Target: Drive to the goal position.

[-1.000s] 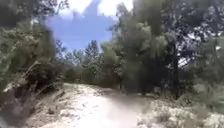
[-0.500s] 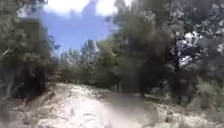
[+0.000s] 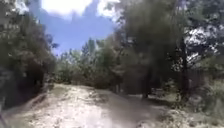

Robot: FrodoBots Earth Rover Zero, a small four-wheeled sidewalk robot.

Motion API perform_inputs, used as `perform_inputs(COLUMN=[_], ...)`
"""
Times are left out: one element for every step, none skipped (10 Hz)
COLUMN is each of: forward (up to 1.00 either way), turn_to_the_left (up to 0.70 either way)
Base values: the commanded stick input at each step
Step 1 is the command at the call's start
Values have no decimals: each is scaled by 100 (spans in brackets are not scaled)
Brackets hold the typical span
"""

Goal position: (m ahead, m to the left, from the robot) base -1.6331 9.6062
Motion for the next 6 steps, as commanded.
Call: perform_inputs(forward=[100,100,100,100,100,100], turn_to_the_left=[0,3,22,40,40,40])
